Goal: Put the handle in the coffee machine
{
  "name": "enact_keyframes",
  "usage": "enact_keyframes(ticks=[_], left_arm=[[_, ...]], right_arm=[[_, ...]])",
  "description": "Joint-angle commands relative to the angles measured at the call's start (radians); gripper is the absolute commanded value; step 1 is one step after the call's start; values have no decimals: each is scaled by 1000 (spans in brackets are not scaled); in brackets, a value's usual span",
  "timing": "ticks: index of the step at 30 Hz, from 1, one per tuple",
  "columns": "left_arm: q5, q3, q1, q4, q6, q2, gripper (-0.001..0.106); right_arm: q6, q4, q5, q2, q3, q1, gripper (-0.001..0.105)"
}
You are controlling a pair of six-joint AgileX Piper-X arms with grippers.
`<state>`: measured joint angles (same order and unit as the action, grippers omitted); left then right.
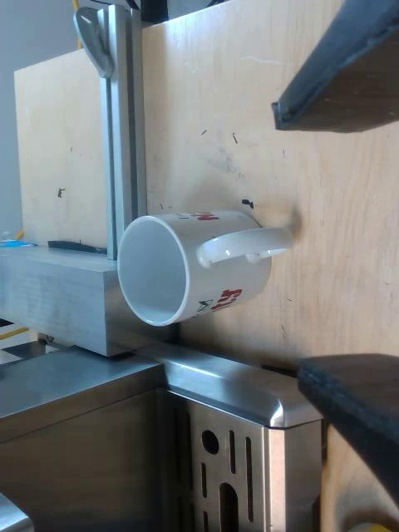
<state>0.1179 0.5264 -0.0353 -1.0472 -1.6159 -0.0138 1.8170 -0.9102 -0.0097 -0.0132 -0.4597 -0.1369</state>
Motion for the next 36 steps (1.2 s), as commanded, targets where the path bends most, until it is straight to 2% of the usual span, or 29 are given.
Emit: enact_keyframes(ticks=[1, 20, 22, 24, 36], left_arm=[[-11, 0, 0, 8, -11, -138, 85], [-11, 0, 0, 8, -11, -138, 85], [-11, 0, 0, 8, -9, -138, 85], [-25, 0, 8, 8, 35, -138, 85], [-32, 0, 23, 8, 35, -138, 85]], right_arm=[[1, 9, -3, -38, -2, 5, 59], [1, 9, -3, -38, -2, 5, 59], [1, 9, -3, -38, -2, 5, 59], [1, 9, -3, -38, -2, 5, 59], [-2, 9, -3, -38, -2, 5, 59]])
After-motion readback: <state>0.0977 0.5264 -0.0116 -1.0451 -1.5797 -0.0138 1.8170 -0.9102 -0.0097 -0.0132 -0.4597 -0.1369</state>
